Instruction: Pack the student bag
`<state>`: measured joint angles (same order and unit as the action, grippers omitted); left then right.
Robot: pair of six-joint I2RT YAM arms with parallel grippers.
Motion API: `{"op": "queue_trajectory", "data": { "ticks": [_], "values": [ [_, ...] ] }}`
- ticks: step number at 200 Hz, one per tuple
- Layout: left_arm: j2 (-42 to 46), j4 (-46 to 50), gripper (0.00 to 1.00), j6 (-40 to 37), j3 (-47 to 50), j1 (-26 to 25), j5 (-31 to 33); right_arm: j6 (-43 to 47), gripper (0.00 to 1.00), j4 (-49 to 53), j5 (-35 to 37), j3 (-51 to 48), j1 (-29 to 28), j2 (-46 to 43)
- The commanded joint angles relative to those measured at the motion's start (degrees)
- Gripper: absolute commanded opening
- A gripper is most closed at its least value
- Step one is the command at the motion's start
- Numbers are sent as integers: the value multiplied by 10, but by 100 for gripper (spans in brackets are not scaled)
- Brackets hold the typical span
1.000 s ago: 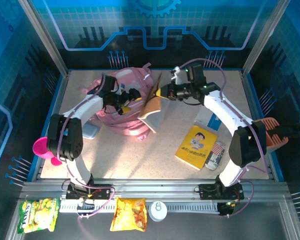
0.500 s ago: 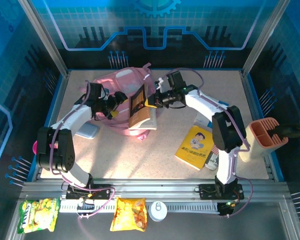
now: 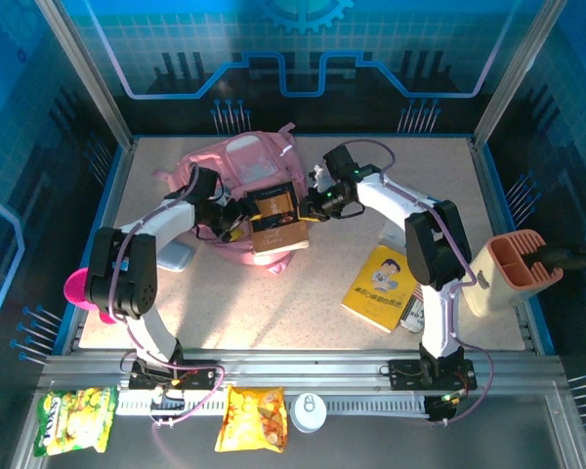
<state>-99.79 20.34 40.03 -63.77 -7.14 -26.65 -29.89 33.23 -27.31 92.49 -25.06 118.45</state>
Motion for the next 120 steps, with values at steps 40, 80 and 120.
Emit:
{"op": "queue_trajectory", "data": {
  "ticks": [40, 80, 120],
  "values": [
    [-40, -4, 54, -14, -35, -6, -64, 19, 19, 46, 26, 23, 4, 54],
    [-53, -44, 46, 4, -38, -6, -114, 19, 19, 46, 35, 21, 5, 67],
    [-48, -79, 32, 14, -39, -6, -143, 17, 20, 39, 38, 17, 6, 61]
  ]
}}
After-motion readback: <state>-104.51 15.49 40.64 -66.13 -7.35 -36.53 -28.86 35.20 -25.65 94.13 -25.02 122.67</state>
